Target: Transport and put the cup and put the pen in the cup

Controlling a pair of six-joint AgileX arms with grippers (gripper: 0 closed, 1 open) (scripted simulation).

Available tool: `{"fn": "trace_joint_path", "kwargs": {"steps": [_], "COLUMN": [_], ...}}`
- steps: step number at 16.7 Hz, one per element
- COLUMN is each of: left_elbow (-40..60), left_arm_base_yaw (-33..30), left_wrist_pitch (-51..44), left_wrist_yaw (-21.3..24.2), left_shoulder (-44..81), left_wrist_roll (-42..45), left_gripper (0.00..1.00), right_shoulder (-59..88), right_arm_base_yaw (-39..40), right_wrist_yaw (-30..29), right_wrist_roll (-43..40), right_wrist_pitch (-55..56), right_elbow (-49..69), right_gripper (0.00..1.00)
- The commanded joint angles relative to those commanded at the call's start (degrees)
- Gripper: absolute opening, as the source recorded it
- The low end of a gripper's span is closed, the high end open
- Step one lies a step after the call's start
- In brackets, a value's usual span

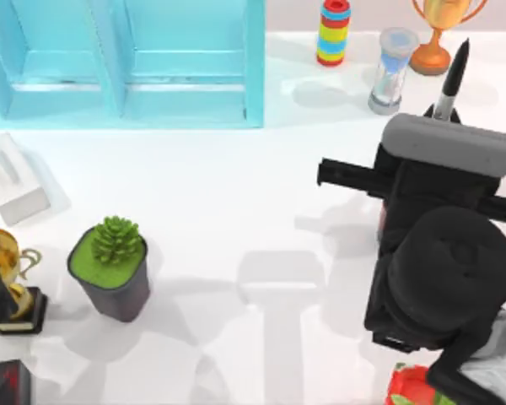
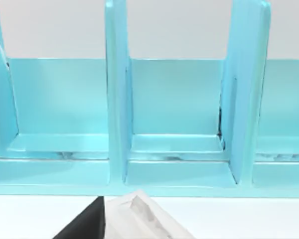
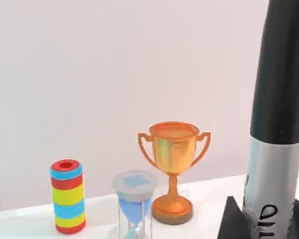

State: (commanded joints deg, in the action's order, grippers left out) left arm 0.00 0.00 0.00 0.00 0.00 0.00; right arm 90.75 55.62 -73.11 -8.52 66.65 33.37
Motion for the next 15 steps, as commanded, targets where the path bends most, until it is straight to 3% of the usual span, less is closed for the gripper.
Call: {"fn": "trace_joint_path", "kwargs": {"steps": [15], "left_elbow": [0.0], "left_arm_base_yaw": [0.0], "left_wrist_pitch": [0.0], "left_wrist_yaw": [0.0], "left_shoulder": [0.0], "left_wrist_roll": [0.0], "left_gripper": [1.00], "right_shoulder": [4.4], "right_arm_base_yaw": [-5.6], "right_wrist_yaw": [5.4], "right_wrist_roll": [2.0], "right_wrist_pitch": [1.0], "right_elbow": [1.3], "right_gripper": [0.00]}}
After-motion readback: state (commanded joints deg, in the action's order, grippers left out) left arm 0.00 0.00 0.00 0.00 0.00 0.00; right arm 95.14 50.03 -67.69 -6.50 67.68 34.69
